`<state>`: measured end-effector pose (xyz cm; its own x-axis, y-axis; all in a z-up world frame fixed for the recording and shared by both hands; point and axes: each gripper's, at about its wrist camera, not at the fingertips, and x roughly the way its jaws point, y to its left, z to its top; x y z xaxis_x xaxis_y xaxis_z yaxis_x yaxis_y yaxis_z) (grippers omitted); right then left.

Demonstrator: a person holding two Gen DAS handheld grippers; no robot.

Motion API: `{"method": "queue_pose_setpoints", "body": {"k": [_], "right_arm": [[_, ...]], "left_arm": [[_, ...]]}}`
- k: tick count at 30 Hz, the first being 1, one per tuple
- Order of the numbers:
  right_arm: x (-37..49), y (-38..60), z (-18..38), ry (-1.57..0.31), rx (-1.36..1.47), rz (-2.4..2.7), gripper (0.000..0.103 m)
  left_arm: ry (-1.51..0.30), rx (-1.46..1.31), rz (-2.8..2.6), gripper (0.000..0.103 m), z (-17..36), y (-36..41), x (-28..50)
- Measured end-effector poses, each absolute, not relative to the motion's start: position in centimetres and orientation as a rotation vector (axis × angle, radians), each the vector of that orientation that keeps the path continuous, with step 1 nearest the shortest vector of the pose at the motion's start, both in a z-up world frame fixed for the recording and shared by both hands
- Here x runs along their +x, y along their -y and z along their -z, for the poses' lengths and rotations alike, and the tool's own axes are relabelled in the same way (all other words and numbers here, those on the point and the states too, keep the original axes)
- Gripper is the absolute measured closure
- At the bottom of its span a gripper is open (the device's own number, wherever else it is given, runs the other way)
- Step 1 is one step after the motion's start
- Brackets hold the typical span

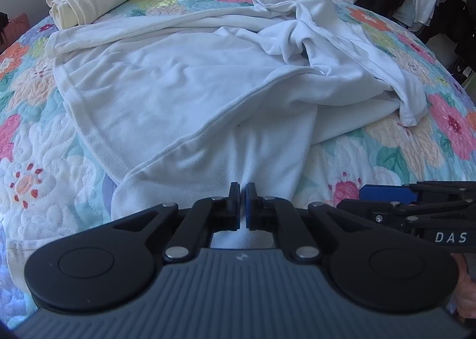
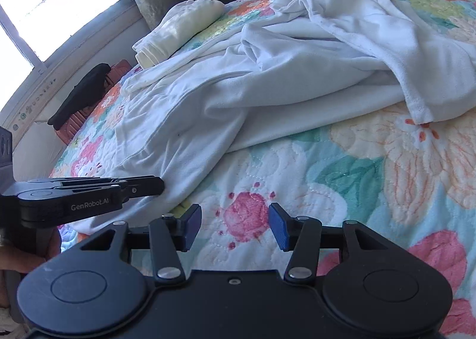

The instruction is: Fold clothes

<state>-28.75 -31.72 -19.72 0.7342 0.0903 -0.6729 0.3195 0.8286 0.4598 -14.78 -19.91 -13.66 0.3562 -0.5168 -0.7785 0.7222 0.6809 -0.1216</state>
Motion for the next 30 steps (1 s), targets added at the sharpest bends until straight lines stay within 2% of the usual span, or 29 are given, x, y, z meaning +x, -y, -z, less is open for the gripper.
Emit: {"method": "queue_pose_setpoints", "body": {"k": [13, 14, 16, 17, 18, 19, 20, 21, 22, 23, 26, 28, 30], "right_arm": [[-26.4, 28.5, 20.6, -0.711, 0.699, 0.068, 0.047], [-25.7, 28.2, 20.8, -0.708, 0.704, 0.065, 0.044], [-24.3, 27.7, 21.2, -0.7, 0.714, 0.061, 0.031], [-23.6, 27.7, 21.3, -0.679, 0.727, 0.06, 0.018], [-23.0, 27.7, 21.4, -0.656, 0.741, 0.06, 0.011], [-22.4, 27.6, 21.1, -0.65, 0.731, 0.088, 0.012], [-21.8, 27.5, 20.8, -0.646, 0.716, 0.12, 0.023], [-21.4, 27.4, 20.4, -0.666, 0.677, 0.135, 0.057], [-21.1, 27.4, 20.0, -0.689, 0.635, 0.146, 0.079], [-20.9, 27.4, 19.6, -0.713, 0.592, 0.158, 0.093], [-23.1, 27.8, 17.1, -0.655, 0.473, 0.161, 0.095], [-25.4, 28.9, 15.0, -0.629, 0.396, 0.191, 0.095], [-27.6, 30.6, 13.2, -0.611, 0.347, 0.227, 0.095]], "left_arm": [[-0.862, 0.186, 0.727, 0.1, 11.9, 17.2, -13.2], [-0.863, 0.174, 0.706, 0.1, 11.8, 16.7, -12.7], [-0.878, 0.175, 0.649, 0.099, 11.8, 15.7, -11.6], [-0.889, 0.188, 0.617, 0.099, 12.2, 15.3, -11.1], [-0.904, 0.189, 0.594, 0.099, 12.5, 14.9, -10.6], [-0.923, 0.174, 0.581, 0.098, 12.8, 14.5, -10.2], [-0.94, 0.151, 0.573, 0.098, 13.0, 14.0, -9.8], [-0.952, 0.118, 0.57, 0.098, 13.1, 13.7, -9.4], [-0.961, 0.082, 0.569, 0.098, 13.1, 13.3, -9.1], [-0.96, 0.059, 0.563, 0.098, 13.0, 13.0, -8.9], [-0.896, 0.052, 0.54, 0.092, 12.2, 12.5, -8.9], [-0.863, 0.023, 0.555, 0.076, 11.5, 12.3, -9.0], [-0.837, -0.006, 0.579, 0.067, 11.1, 12.2, -9.1]]}}
